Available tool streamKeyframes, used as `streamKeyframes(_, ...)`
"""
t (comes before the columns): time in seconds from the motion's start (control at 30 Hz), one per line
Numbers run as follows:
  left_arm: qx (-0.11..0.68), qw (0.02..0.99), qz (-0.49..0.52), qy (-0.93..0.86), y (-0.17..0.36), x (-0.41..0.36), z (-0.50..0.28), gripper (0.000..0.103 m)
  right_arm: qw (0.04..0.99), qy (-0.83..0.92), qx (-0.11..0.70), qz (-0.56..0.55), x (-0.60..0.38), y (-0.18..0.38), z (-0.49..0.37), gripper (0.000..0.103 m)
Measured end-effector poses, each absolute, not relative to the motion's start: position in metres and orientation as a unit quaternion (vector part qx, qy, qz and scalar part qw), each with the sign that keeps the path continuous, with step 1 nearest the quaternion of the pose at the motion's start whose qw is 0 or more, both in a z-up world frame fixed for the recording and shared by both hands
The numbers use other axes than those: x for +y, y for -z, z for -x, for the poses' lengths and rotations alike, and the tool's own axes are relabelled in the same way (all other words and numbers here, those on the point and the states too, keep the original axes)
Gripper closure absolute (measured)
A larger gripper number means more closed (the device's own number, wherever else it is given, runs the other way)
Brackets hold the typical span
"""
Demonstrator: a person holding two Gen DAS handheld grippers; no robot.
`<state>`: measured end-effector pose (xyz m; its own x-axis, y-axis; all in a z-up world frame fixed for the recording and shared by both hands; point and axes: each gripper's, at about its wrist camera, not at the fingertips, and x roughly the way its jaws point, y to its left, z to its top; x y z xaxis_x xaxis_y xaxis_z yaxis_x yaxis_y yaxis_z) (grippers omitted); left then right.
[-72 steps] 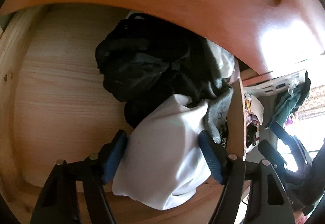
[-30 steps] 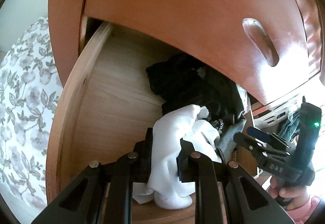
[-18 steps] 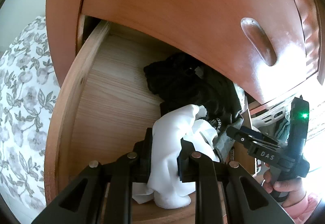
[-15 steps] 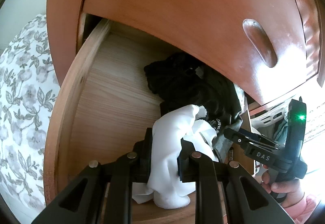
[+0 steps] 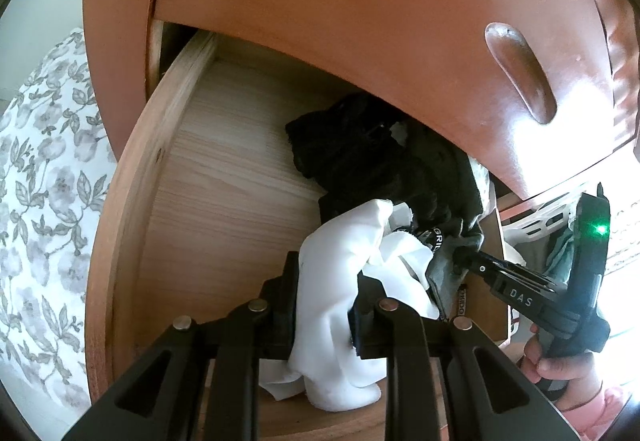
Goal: Take underwear out of drawer
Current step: 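Grasp the grey sock in the drawer with the right tool, then lift the white cloth with the left tool while the right tool lifts the grey sock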
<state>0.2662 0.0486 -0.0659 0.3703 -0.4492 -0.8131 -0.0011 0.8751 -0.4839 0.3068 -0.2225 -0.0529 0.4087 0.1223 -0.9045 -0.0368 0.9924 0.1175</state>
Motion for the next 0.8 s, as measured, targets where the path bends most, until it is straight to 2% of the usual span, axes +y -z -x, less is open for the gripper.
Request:
streamKeyframes(0.2,0.548,0.8,0.204,0.132,0.07,0.044,-0.266,0.08,0.853,-0.067,0.517,-0.033,-0.225,0.047,-0.29,0.09)
streamKeyframes(0.8,0.536,0.811,0.198,0.125,0.063,0.032,-0.245,0.081,0.878,-0.108,0.463,-0.05,-0.244,-0.005,-0.226,0.091)
